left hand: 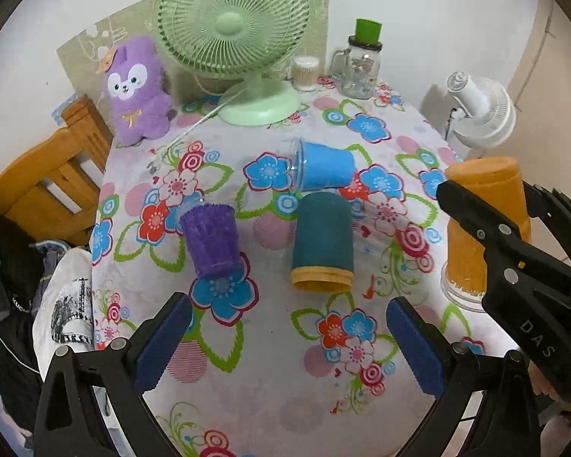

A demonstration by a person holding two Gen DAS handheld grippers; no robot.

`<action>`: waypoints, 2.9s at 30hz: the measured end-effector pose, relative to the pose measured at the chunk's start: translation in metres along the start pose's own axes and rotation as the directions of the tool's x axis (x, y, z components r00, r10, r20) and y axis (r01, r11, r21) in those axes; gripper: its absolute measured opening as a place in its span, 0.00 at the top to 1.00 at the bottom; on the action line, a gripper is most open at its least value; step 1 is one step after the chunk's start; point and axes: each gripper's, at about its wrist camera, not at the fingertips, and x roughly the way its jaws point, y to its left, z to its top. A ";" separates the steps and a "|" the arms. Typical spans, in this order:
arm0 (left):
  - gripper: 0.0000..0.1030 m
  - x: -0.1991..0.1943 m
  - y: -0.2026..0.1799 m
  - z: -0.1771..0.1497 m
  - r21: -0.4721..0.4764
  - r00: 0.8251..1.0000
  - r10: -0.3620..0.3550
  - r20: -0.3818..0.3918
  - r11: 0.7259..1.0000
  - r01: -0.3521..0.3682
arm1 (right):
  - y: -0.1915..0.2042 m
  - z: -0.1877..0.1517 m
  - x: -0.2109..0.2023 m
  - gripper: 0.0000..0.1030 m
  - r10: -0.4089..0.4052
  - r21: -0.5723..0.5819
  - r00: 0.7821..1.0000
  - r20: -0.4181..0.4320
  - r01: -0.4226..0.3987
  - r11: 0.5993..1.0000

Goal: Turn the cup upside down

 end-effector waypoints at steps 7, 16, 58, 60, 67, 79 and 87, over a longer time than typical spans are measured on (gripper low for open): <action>0.00 0.039 0.001 -0.017 -0.038 1.000 0.025 -0.007 0.999 -0.025 | -0.009 -0.034 0.029 0.44 -0.051 0.099 0.999 0.018 0.049 0.994; 0.00 0.073 0.009 -0.029 -0.098 0.999 0.029 -0.029 0.995 -0.032 | -0.012 -0.058 0.060 0.44 -0.070 0.116 0.997 0.045 0.064 0.991; 0.00 -0.041 0.021 -0.007 -0.202 0.999 0.045 0.012 0.979 -0.041 | -0.011 0.015 -0.024 0.09 0.057 0.169 0.984 -0.170 -0.027 0.985; 0.00 -0.050 0.020 -0.004 -0.199 0.998 0.065 0.028 0.978 -0.058 | -0.009 0.025 -0.032 0.08 0.054 0.154 0.984 -0.167 -0.028 0.988; 0.00 -0.078 0.023 0.000 -0.217 0.994 0.090 0.067 0.973 -0.074 | -0.007 0.046 -0.056 0.08 0.004 0.094 0.991 -0.131 0.008 0.996; 0.00 -0.105 0.022 0.000 -0.234 0.988 0.062 0.141 0.972 -0.027 | -0.014 0.045 -0.079 0.08 -0.040 0.095 0.992 -0.121 0.051 0.994; 0.00 -0.107 0.016 -0.002 -0.216 0.988 0.060 0.144 0.976 -0.028 | -0.013 0.043 -0.083 0.07 -0.046 0.095 0.992 -0.120 0.058 0.994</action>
